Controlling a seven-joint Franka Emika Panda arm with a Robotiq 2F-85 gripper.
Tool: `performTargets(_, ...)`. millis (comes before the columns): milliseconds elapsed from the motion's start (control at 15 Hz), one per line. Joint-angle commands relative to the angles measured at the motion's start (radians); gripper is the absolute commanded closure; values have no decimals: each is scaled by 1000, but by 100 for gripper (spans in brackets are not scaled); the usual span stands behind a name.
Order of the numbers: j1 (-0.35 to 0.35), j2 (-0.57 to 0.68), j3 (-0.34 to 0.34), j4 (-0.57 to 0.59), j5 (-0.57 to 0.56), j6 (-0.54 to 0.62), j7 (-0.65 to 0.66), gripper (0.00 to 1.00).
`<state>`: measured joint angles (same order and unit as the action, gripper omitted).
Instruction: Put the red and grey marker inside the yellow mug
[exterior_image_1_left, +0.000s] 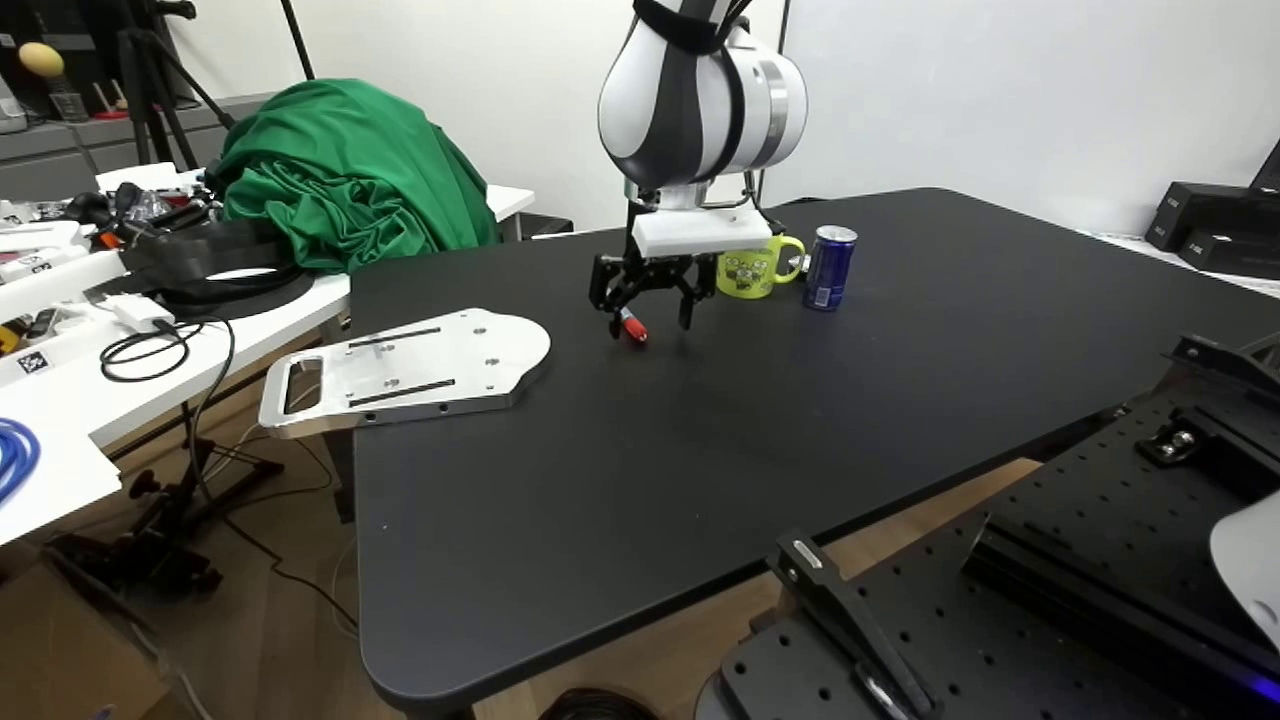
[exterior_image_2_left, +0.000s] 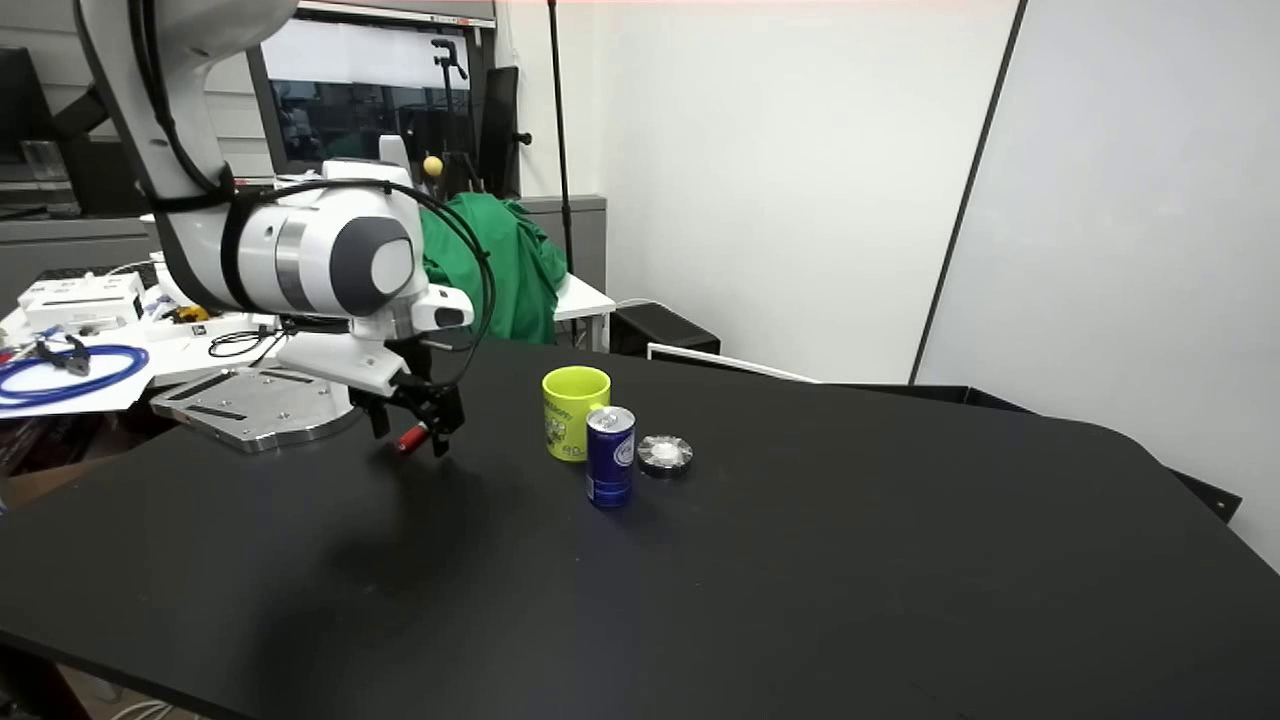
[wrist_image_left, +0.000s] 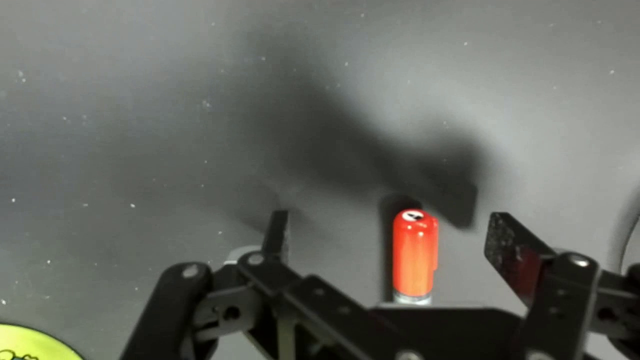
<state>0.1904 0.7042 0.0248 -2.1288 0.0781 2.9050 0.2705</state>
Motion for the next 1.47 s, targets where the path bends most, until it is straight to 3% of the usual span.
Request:
performTargets(0, 10, 16, -15, 35, 10, 4, 1, 0)
performTargets(67, 12, 21, -20, 42, 9, 3, 3, 0)
performTargets(133, 14, 26, -24, 48, 10, 2, 7, 25)
performTargets(267, 16, 32, -32, 53, 9, 10, 8, 33)
performTargets(867, 11, 33, -55, 74, 13, -11, 14, 96)
performTargets(933, 10, 30, -58, 77, 16, -24, 18, 99)
performTargets(1000, 9, 24, -61, 82, 18, -46, 23, 95)
performTargets(1200, -5, -14, -66, 107, 36, -133, 35, 94)
performTargets(1400, -46, -81, -58, 169, 74, -288, 48, 94)
